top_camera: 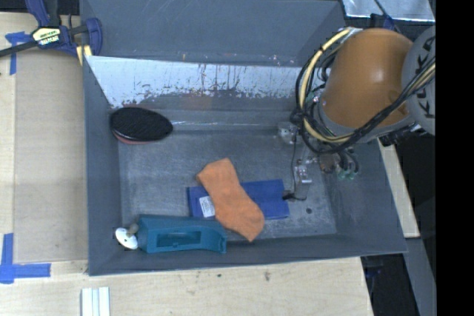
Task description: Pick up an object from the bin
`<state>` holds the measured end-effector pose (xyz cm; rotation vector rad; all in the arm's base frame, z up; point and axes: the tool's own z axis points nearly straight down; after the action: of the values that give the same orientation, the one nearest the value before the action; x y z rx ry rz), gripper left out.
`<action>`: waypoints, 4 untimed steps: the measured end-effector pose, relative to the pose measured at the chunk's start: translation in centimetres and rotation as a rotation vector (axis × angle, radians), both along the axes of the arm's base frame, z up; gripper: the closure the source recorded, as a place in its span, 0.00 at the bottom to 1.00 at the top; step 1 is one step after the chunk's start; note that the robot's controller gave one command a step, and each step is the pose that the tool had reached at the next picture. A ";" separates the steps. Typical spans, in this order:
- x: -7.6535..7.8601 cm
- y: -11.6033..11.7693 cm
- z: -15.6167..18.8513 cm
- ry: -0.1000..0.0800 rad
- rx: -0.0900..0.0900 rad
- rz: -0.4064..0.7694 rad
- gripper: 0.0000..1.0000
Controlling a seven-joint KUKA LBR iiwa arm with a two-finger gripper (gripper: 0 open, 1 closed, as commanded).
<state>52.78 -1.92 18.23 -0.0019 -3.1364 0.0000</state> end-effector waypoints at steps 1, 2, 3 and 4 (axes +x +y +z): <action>0.2 0.0 0.4 -0.009 0.000 0.000 0.00; 0.8 2.0 -4.2 -0.016 -0.001 -0.002 0.00; 3.7 6.3 -7.7 -0.006 0.000 0.034 0.00; 1.4 7.3 -9.8 -0.014 0.001 -0.052 0.00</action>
Offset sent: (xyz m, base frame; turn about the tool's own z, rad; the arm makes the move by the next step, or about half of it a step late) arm 0.0115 0.0499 -0.1123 0.0019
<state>54.22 5.40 8.40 -0.0833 -3.1488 -0.0024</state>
